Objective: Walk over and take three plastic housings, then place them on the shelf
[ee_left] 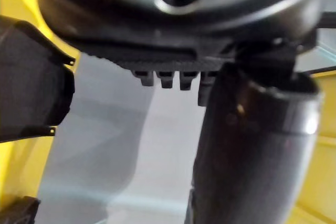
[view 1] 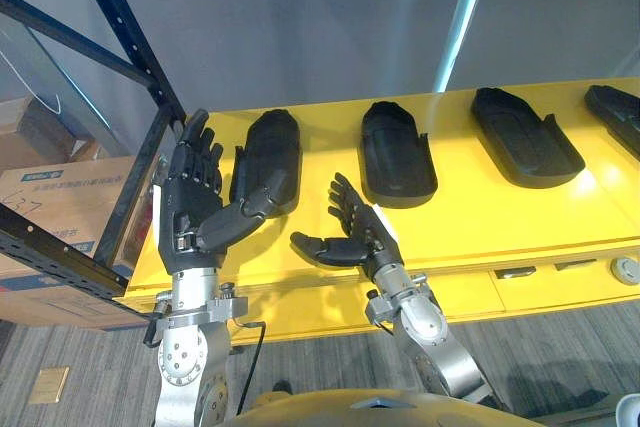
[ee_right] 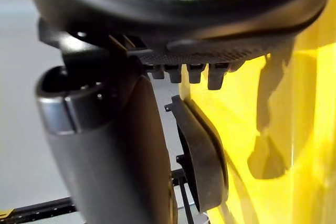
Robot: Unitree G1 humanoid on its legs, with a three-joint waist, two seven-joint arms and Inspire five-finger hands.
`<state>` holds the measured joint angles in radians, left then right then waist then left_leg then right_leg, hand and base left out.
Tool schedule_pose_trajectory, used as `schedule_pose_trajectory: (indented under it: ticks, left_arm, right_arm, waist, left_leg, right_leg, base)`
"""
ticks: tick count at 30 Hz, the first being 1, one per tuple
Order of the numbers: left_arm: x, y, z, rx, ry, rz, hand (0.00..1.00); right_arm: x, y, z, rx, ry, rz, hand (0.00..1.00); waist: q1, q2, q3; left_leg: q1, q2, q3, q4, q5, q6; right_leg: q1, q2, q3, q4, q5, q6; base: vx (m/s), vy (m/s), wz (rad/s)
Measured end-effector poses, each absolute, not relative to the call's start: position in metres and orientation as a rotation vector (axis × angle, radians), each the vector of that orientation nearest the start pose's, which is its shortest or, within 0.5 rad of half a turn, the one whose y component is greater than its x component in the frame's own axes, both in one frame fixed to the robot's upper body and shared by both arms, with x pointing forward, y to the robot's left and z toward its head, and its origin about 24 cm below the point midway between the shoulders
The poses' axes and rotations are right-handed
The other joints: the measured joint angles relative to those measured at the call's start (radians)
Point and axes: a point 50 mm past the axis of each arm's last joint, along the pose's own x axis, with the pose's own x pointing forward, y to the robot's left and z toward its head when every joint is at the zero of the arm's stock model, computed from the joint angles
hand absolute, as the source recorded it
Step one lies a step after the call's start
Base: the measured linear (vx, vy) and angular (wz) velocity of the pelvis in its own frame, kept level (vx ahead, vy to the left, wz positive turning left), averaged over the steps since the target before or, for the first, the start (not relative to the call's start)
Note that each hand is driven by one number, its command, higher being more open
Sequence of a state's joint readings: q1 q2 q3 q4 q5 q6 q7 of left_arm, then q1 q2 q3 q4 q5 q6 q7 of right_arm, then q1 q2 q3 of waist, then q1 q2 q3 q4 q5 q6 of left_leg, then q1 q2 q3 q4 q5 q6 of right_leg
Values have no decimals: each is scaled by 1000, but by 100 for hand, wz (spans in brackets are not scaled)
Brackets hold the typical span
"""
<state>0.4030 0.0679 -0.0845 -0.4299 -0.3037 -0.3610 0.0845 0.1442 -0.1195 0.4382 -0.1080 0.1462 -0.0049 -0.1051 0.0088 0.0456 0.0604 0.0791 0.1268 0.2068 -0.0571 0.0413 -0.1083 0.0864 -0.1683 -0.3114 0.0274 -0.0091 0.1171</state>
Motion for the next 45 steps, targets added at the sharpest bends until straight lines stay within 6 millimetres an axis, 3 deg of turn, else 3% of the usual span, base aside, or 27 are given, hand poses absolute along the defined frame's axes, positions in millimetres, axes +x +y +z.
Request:
schedule_pose_trajectory:
  ticks: [16,34,40,45]
  left_arm:
    - [170,165,89,-279,-365,104,100]
    - [171,164,88,-282,-342,96,100]
    - [171,164,87,-282,-341,96,100]
    - [171,164,88,-282,-342,99,100]
  right_arm:
    - [209,-88,23,74,99,193,100]
    - [209,-90,23,84,101,130,100]
    - [210,-92,22,84,98,132,100]
    - [209,-90,22,132,80,230,100]
  waist:
    - [-12,17,-11]
    - [-13,18,-11]
    - [-13,19,-10]
    - [-13,18,-9]
  left_leg:
    - [0,1,13,2,0,0]
    - [0,1,17,2,-1,2]
    - [0,1,18,2,-1,2]
    - [0,1,18,2,-1,2]
  right_leg:
    - [-12,1,14,3,1,1]
    - [-15,0,16,4,0,1]
    - [-15,0,16,4,0,1]
    - [-15,0,16,4,0,1]
  base:
    - [0,0,-1]
    - [0,0,0]
    - [0,0,0]
    - [0,0,0]
